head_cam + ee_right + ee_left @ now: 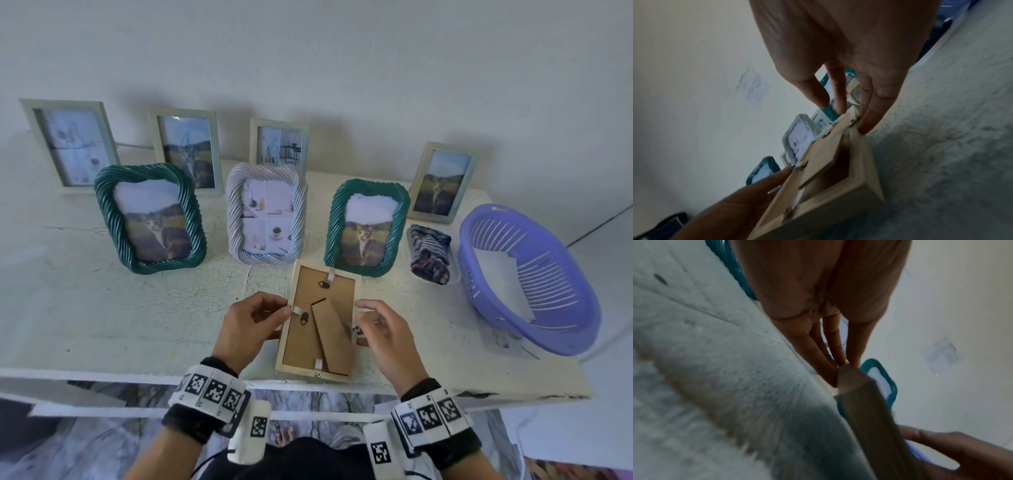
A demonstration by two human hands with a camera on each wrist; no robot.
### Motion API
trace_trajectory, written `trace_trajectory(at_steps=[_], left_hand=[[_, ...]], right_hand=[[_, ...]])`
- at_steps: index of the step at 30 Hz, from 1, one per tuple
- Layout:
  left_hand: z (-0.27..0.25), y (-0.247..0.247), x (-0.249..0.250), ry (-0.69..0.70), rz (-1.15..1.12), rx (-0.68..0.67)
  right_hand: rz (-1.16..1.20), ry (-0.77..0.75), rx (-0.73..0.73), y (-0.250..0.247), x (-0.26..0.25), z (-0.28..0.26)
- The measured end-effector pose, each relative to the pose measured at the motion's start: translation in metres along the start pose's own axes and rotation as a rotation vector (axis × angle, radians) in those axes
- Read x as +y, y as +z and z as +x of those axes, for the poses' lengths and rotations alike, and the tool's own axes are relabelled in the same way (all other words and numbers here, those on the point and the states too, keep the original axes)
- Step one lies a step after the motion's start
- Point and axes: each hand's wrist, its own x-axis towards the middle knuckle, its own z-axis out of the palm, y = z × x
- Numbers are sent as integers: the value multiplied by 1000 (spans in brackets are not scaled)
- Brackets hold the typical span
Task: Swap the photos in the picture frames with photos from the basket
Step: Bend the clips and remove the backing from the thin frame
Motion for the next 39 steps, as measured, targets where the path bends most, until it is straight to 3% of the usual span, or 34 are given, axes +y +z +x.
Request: trace_trajectory(at_steps=[8,12,18,32,39], left_hand=[[-3,2,-17,40,367,19],[-6,6,-15,53,415,39],[-7,11,-11,69,465,51],[-2,23,-14,126,601,166],[-2,30,-10,109,639,215]], right_hand=[[-337,-157,-25,7,16,2],[-482,-239,-28,14,21,2],[-573,-241,-64,18,20,1],[-617,-213,-249,6,25,20],[-562,-200,-252,2,21,19]])
